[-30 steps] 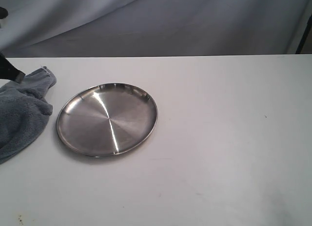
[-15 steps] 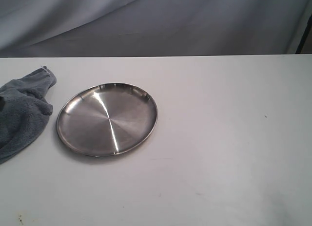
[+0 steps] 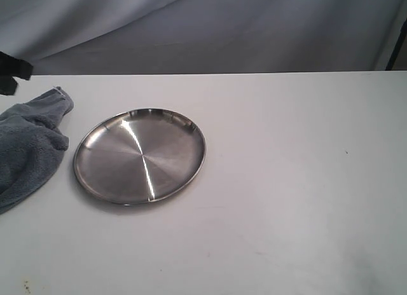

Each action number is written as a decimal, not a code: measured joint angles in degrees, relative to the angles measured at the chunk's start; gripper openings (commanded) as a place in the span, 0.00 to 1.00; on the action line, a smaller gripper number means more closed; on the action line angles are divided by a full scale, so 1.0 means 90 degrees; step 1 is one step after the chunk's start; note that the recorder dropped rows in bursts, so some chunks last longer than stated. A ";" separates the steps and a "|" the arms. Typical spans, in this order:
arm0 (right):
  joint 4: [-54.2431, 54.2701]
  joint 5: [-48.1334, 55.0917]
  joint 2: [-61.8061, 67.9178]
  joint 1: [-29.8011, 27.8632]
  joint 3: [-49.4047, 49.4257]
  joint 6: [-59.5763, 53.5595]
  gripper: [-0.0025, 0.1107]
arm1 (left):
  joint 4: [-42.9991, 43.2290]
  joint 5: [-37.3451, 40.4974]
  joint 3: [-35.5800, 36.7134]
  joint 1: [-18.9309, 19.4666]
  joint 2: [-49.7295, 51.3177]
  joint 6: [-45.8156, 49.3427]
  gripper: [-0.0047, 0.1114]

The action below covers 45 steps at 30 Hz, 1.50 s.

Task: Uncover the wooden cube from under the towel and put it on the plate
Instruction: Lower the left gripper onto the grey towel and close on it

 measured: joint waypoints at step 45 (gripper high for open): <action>0.0000 0.0000 0.0000 0.0000 0.0000 0.0000 0.02 | 0.2050 0.0129 0.0985 0.0000 0.0099 -0.1530 0.04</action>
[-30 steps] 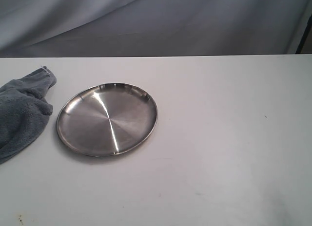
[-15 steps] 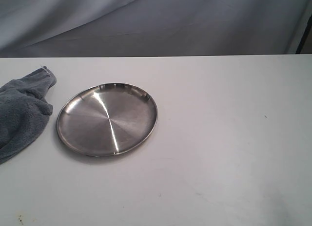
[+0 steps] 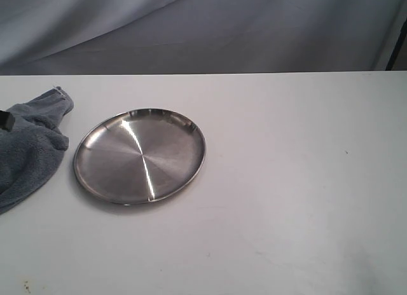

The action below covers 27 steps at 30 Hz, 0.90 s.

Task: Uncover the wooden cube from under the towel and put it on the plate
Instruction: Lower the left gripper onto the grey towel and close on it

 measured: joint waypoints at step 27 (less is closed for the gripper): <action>0.0000 0.0000 0.0000 0.0000 0.0000 0.0000 0.02 | 0.0033 0.0432 0.0015 0.0000 0.0851 0.1497 0.94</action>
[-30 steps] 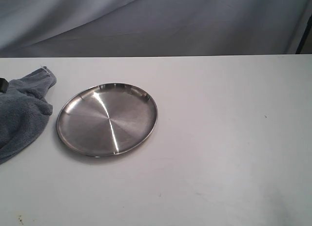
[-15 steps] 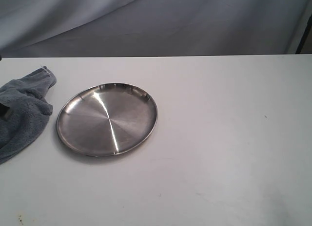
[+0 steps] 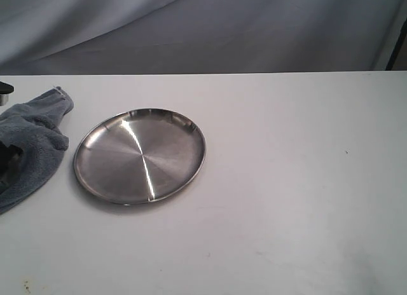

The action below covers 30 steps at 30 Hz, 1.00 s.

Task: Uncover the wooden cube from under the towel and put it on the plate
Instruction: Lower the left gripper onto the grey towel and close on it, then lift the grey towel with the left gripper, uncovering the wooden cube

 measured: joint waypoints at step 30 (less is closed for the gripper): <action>0.0000 0.0000 0.0000 0.0000 0.0000 0.0000 0.02 | 0.0299 -0.0589 0.0000 0.0000 0.0659 -0.1098 0.94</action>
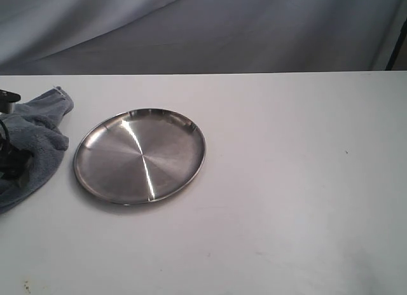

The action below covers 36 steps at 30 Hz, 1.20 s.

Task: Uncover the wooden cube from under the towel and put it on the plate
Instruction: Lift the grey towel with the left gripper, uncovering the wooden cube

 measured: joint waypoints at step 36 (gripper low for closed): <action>0.0000 0.0000 0.0000 0.0000 0.0000 0.0000 0.02 | -0.0580 0.0391 0.0000 0.0012 -0.2756 -0.0290 0.04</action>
